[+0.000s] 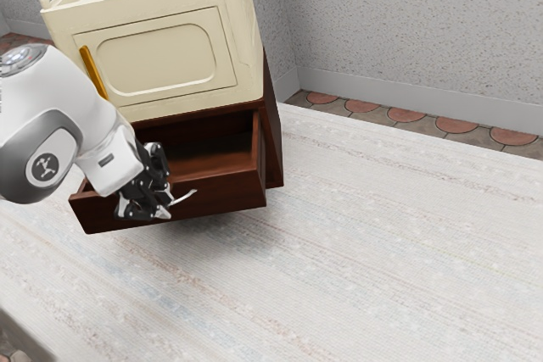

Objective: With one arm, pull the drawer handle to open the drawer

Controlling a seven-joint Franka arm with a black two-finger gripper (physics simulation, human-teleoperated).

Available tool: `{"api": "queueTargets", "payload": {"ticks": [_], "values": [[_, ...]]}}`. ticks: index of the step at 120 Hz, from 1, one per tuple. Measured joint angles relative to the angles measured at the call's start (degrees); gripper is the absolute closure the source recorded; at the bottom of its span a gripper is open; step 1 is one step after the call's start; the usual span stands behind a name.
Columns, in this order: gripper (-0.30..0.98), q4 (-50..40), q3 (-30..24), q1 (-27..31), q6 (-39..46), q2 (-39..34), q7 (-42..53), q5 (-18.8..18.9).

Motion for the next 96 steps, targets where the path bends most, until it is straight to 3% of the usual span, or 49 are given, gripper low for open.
{"api": "queueTargets", "payload": {"ticks": [24,36,45,57,73,96], "values": [[0.50,1.36,-2.87,-0.48,-1.19,-2.27,-0.42,-0.65],[0.44,6.45,-4.34,-0.28,-5.05,-2.66,-0.67,-3.60],[0.38,14.69,-4.40,0.08,-11.02,0.45,-1.01,-6.09],[0.24,33.86,-4.47,0.23,-23.39,10.77,-1.96,-7.24],[0.13,51.77,-4.48,0.19,-39.65,21.94,-4.29,-6.08],[0.05,55.21,-4.66,-1.25,-51.75,23.96,-10.51,-1.36]]}}
